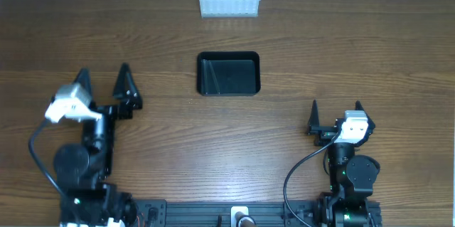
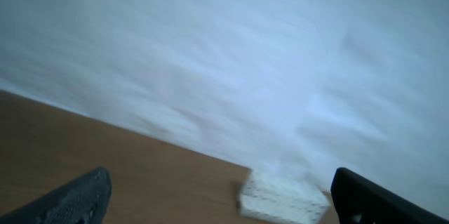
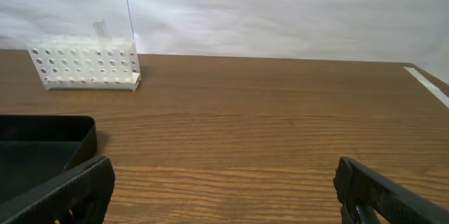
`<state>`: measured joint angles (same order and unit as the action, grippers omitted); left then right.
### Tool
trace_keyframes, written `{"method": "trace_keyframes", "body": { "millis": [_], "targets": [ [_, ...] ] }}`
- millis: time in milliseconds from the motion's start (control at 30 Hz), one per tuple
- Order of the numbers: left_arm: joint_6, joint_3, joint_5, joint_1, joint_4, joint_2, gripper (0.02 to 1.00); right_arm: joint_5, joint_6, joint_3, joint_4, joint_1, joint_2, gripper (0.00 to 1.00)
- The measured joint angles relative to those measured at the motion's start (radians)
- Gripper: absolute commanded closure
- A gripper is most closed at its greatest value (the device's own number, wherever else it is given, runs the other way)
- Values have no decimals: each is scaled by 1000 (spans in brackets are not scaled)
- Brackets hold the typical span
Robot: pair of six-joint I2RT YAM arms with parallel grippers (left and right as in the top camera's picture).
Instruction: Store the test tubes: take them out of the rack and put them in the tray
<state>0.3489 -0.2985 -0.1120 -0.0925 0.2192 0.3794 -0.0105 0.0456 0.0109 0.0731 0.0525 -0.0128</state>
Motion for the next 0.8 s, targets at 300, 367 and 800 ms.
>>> {"method": "trace_keyframes", "body": {
  "millis": [300, 367, 800],
  "targets": [
    [-77, 241, 11, 132, 68, -309, 20, 0, 0, 0, 0, 0, 0, 9],
    [-82, 270, 11, 147, 38, -354, 20, 0, 0, 0, 0, 0, 0, 9],
    [-155, 288, 17, 153, -281, -367, 20, 0, 0, 0, 0, 0, 0, 9]
  ]
}}
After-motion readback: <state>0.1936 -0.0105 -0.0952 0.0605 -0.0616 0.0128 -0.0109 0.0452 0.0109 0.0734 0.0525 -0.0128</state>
